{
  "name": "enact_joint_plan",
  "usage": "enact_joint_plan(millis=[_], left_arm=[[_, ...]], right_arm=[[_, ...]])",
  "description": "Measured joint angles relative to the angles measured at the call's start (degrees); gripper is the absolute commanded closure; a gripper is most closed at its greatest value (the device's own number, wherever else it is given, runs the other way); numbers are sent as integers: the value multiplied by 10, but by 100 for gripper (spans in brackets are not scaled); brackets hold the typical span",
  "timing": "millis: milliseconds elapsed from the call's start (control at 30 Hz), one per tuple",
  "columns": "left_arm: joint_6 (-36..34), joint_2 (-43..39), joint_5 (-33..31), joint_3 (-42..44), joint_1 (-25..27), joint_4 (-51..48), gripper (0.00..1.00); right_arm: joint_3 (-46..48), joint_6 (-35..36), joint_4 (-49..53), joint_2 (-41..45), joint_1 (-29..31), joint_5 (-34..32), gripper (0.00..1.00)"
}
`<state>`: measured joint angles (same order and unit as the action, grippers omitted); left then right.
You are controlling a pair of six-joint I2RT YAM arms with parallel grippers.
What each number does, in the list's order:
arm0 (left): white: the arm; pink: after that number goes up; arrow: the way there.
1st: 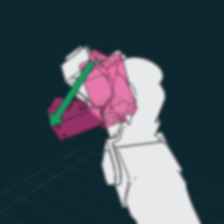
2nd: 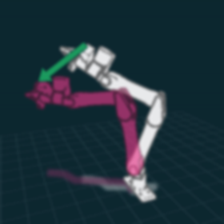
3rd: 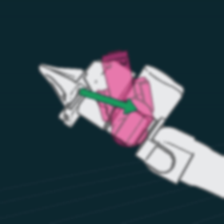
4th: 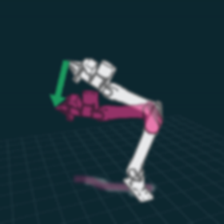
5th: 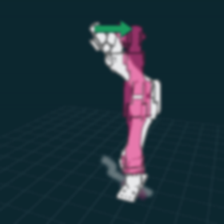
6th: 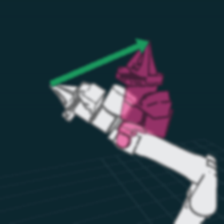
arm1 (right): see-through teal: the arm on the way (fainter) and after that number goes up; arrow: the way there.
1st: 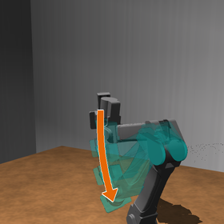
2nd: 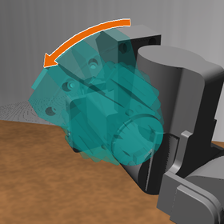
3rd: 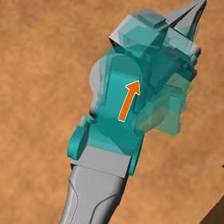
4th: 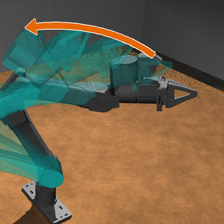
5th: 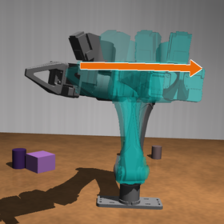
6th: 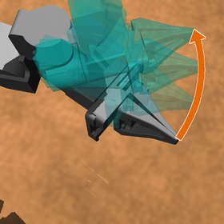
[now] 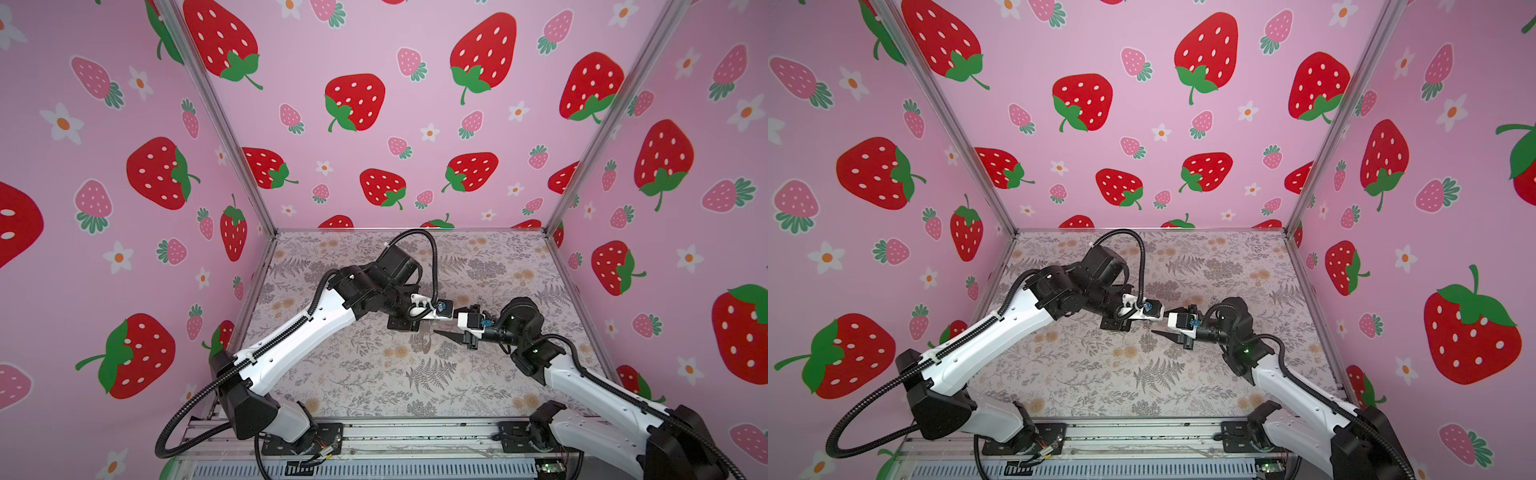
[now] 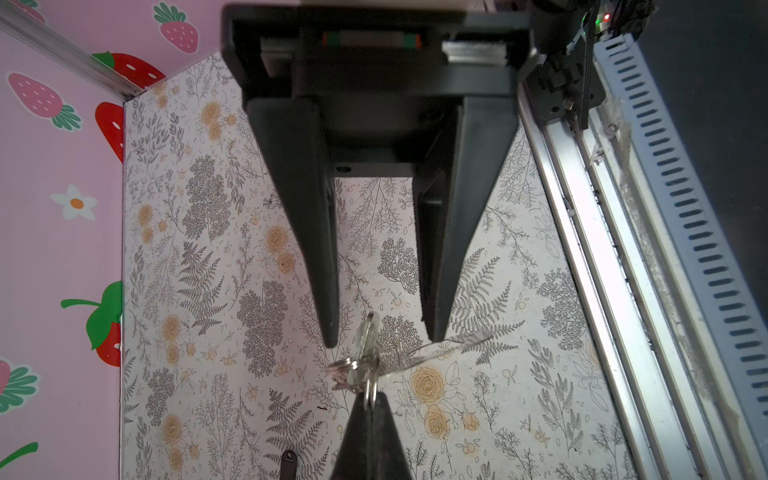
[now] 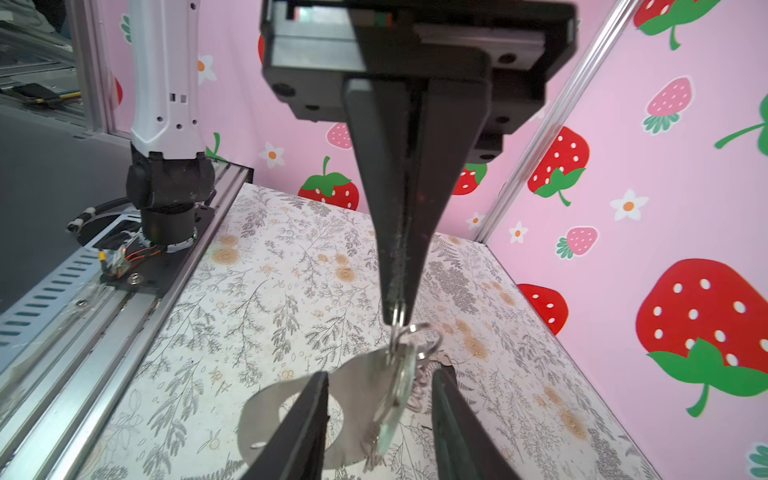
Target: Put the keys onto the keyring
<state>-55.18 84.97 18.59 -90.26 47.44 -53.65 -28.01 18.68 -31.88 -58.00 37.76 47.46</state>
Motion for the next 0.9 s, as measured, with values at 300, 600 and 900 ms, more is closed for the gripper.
enact_joint_plan(millis=[300, 600, 900], left_arm=[[-2, -10, -5, 12, 6, 17, 100], [0, -24, -15, 25, 6, 48, 100], [8, -26, -17, 28, 6, 66, 100]], right_arm=[[0, -27, -20, -13, 0, -24, 68], [1, -37, -25, -16, 3, -43, 82], [12, -36, -37, -5, 4, -67, 95]])
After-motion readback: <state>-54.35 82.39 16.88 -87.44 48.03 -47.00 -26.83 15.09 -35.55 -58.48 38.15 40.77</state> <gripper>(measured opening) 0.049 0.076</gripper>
